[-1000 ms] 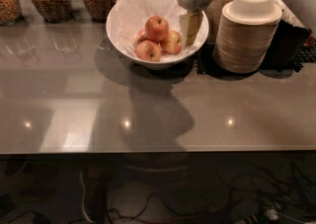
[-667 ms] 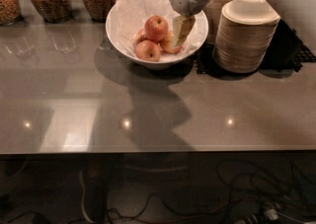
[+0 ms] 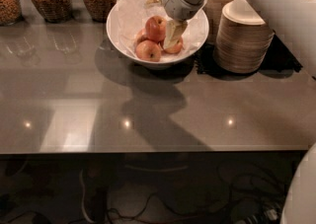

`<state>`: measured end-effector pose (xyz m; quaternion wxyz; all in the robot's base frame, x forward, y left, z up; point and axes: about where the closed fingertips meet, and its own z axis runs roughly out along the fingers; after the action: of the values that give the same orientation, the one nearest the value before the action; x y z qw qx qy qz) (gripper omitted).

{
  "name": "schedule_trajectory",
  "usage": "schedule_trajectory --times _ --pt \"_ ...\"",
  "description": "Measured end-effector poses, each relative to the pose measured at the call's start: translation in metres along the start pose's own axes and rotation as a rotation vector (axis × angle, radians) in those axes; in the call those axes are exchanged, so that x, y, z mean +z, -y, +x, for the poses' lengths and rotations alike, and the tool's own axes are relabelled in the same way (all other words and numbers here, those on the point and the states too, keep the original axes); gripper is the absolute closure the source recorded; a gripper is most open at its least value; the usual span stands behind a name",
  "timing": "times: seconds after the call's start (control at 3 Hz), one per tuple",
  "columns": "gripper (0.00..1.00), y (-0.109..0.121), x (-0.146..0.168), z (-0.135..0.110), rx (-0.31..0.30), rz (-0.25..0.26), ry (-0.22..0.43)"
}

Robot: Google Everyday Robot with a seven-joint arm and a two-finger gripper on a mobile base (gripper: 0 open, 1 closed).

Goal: Pick apple from white bowl

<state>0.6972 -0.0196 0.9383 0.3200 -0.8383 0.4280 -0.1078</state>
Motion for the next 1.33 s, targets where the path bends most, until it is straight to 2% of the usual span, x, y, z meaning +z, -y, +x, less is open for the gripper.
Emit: schedule_trajectory --times 1.33 --pt "0.36 0.012 0.042 0.024 -0.024 -0.019 -0.020"
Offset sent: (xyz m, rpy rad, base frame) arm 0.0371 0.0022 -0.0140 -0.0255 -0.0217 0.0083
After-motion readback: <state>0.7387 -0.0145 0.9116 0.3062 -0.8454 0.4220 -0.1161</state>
